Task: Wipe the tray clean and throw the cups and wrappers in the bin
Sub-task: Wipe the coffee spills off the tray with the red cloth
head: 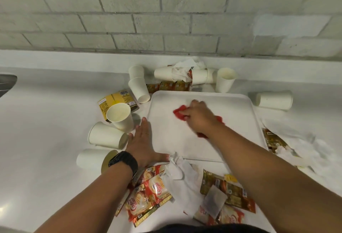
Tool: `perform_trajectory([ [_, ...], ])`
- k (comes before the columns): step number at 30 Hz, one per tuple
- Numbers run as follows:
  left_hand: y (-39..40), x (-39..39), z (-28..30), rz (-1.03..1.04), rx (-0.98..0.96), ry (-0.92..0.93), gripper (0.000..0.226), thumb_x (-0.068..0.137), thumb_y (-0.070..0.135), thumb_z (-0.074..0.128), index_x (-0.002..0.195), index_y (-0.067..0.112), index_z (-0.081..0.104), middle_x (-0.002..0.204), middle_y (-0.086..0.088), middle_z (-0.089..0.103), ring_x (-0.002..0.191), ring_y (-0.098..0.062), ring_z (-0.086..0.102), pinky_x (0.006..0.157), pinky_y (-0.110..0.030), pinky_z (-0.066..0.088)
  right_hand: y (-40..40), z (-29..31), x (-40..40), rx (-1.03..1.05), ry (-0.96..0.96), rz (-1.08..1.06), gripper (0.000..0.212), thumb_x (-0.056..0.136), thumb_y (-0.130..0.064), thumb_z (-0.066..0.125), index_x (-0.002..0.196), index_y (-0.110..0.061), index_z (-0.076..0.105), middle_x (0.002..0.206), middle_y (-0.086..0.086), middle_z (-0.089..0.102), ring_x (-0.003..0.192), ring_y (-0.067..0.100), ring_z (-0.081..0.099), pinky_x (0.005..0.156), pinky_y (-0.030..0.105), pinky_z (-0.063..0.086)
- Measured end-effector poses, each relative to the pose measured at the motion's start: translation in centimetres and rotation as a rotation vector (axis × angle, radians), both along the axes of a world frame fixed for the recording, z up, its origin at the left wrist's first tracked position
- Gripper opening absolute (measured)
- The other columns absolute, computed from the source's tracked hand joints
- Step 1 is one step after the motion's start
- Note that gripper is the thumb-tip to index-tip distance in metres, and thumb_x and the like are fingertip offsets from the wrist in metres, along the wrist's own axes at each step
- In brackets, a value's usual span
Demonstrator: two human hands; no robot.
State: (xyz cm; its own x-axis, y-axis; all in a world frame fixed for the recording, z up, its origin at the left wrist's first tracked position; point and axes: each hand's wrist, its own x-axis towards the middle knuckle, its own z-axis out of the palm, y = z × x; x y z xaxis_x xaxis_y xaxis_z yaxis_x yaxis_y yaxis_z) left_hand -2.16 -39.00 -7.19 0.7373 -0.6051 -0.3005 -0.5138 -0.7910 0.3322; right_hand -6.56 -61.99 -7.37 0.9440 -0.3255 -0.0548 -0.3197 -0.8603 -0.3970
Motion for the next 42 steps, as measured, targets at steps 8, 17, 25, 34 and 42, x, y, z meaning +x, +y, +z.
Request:
perform_trajectory([
  [8,0.1,-0.2,0.1,0.055,-0.055,0.047,0.147,0.054,0.071,0.073,0.142,0.022,-0.034,0.157,0.001,-0.024,0.146,-0.017,-0.017,0.116,-0.040,-0.010,6.9,1.2,-1.3,0.027,0.040,0.503,0.032,0.090,-0.029,0.063,0.116,-0.046,0.062,0.100,-0.009,0.042,0.093,0.015,0.044,0.083,0.032,0.045],
  [17,0.1,0.3,-0.3,-0.015,0.070,-0.032,0.141,0.059,0.081,0.061,0.145,0.014,-0.027,0.155,-0.004,-0.030,0.147,-0.024,-0.015,0.118,-0.048,-0.002,0.2,1.4,-8.6,-0.008,0.129,0.502,0.032,0.090,-0.017,0.063,0.112,-0.039,0.069,0.123,-0.010,0.050,0.103,0.013,0.041,0.084,0.021,0.031],
  [25,0.1,0.5,-0.5,-0.042,0.101,-0.073,0.140,0.058,0.084,0.058,0.147,0.011,-0.023,0.154,-0.006,-0.032,0.146,-0.025,-0.016,0.119,-0.051,0.003,-6.3,2.2,-14.7,-0.015,0.212,0.364,0.026,0.089,-0.019,0.066,0.102,-0.041,0.073,0.129,-0.020,0.047,0.109,0.006,0.038,0.095,0.017,0.033],
  [34,-0.1,0.5,-0.8,-0.036,0.090,-0.071,0.141,0.054,0.086,0.058,0.149,0.014,-0.018,0.155,-0.005,-0.030,0.147,-0.025,-0.015,0.118,-0.050,0.003,-8.8,2.9,-13.2,-0.068,-0.022,-0.295,0.038,0.093,-0.014,0.051,0.126,-0.031,0.060,0.118,0.002,0.050,0.110,0.023,0.050,0.085,0.029,0.042],
  [42,-0.1,0.8,-0.9,-0.041,0.117,-0.065,0.141,0.054,0.087,0.056,0.149,0.016,-0.020,0.154,-0.004,-0.033,0.146,-0.025,-0.016,0.119,-0.050,0.004,-8.9,2.3,-7.8,-0.384,0.261,-0.520,0.044,0.087,-0.013,0.052,0.131,-0.009,0.050,0.128,0.013,0.050,0.118,0.030,0.043,0.093,0.035,0.045],
])
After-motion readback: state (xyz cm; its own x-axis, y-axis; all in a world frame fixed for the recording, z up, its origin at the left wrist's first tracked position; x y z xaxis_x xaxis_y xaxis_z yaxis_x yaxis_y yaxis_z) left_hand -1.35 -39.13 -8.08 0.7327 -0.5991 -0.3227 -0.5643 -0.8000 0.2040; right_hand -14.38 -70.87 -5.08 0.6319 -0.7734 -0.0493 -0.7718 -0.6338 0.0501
